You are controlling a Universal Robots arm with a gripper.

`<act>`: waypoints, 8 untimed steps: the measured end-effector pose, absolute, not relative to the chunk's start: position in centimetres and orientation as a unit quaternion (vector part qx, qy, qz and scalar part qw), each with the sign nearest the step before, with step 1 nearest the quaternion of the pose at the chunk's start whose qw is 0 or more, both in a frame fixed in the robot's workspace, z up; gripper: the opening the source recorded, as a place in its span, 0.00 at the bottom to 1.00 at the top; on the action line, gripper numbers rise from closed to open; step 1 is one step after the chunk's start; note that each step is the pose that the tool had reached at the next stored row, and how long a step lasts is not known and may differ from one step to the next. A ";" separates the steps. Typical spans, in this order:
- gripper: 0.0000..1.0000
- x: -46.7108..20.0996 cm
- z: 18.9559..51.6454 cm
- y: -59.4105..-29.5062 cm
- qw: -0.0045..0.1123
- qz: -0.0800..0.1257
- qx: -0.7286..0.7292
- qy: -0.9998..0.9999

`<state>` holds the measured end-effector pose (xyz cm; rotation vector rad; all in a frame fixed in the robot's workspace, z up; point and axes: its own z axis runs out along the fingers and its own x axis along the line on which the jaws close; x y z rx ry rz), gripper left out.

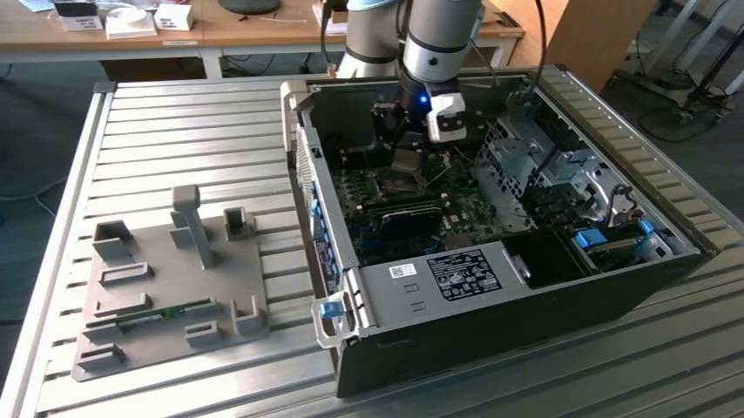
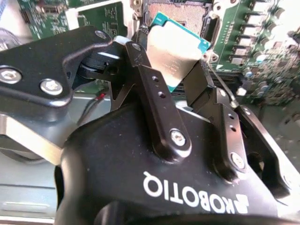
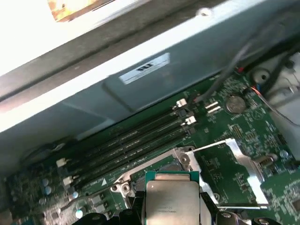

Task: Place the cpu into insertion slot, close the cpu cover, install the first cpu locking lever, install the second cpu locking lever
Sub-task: 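Place the cpu into insertion slot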

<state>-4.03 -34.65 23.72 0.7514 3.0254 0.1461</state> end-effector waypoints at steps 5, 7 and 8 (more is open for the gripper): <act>0.54 -4.0 23.7 -34.7 0.013 0.046 0.285 0.957; 0.54 -4.0 23.7 -34.7 0.013 0.046 0.302 0.952; 0.54 -4.0 23.7 -34.7 0.014 0.046 0.310 0.949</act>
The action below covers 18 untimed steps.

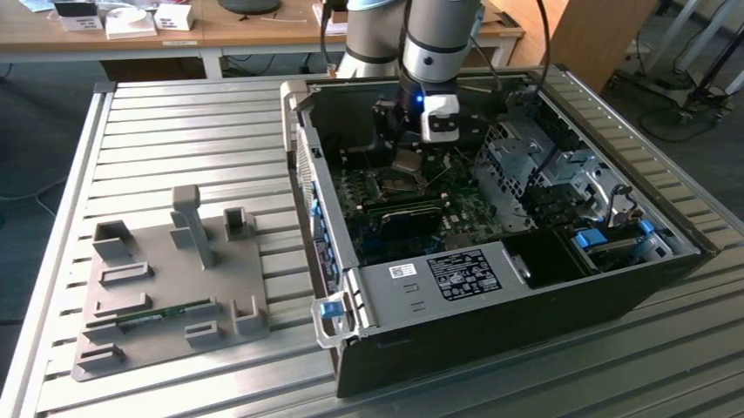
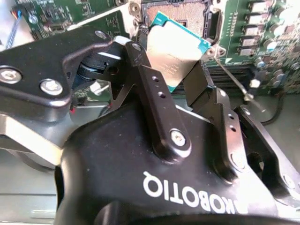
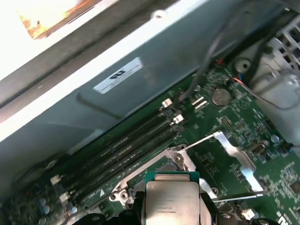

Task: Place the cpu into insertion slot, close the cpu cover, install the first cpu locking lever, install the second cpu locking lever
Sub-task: 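Place the cpu into insertion slot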

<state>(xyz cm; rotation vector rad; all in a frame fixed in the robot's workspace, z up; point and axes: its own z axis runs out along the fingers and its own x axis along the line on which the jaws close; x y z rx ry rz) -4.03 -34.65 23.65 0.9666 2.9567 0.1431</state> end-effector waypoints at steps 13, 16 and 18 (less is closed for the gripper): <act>0.54 -4.0 23.5 -34.6 0.019 0.044 0.421 0.906; 0.54 -4.0 23.5 -34.7 0.020 0.043 0.445 0.894; 0.54 -4.0 23.5 -34.7 0.021 0.043 0.460 0.886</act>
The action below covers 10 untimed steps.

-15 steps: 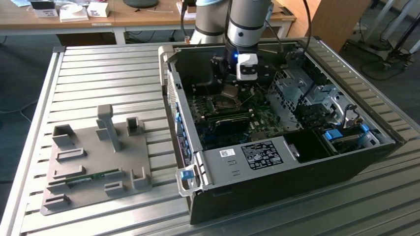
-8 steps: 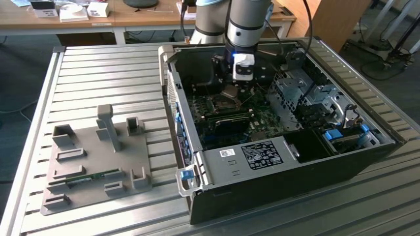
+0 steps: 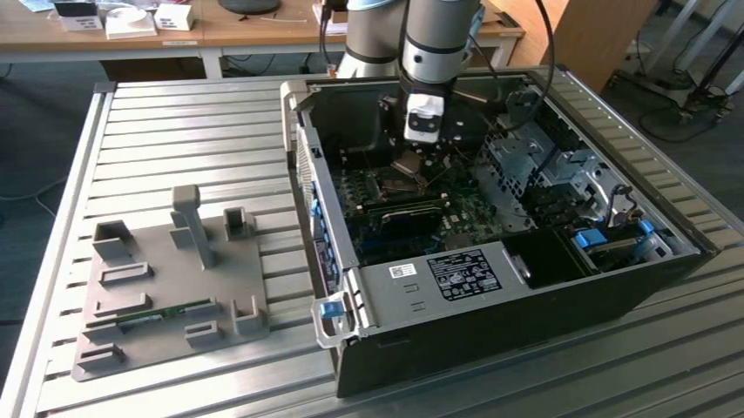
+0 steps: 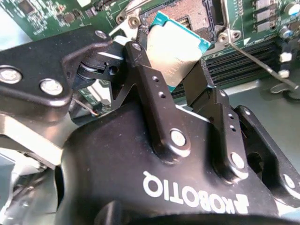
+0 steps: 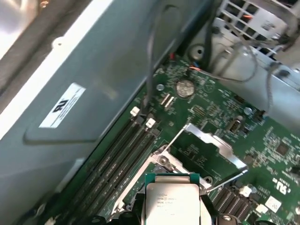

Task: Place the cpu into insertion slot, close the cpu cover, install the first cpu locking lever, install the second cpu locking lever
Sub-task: 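Place the cpu into insertion slot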

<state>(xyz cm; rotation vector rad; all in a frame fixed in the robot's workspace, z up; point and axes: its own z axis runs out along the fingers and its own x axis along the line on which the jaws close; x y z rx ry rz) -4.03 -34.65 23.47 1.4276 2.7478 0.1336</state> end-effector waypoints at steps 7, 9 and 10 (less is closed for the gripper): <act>0.54 -4.0 23.5 -34.6 0.021 0.043 0.469 0.882; 0.54 -4.0 23.5 -34.7 0.022 0.043 0.471 0.881; 0.54 -4.0 23.4 -34.6 0.022 0.043 0.477 0.878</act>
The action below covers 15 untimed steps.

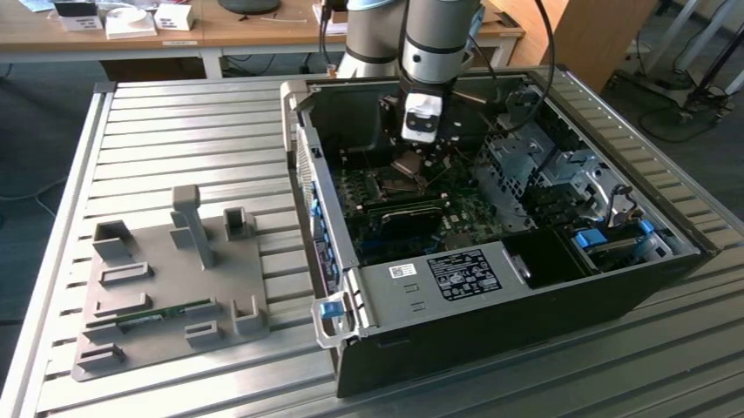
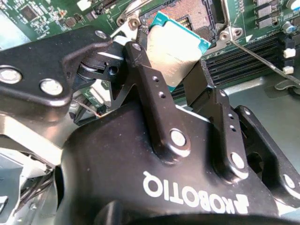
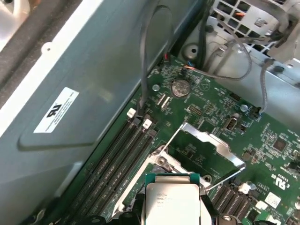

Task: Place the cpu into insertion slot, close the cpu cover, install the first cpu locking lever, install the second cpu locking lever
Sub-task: 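Place the cpu into insertion slot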

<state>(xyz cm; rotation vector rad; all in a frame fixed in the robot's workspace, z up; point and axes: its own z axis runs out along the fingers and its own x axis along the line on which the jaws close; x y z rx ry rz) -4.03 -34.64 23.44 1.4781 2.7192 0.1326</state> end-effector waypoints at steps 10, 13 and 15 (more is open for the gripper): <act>0.54 -4.0 23.4 -34.7 0.025 0.041 0.551 0.833; 0.54 -4.0 23.3 -34.7 0.027 0.040 0.573 0.818; 0.54 -4.0 23.3 -34.7 0.027 0.039 0.586 0.809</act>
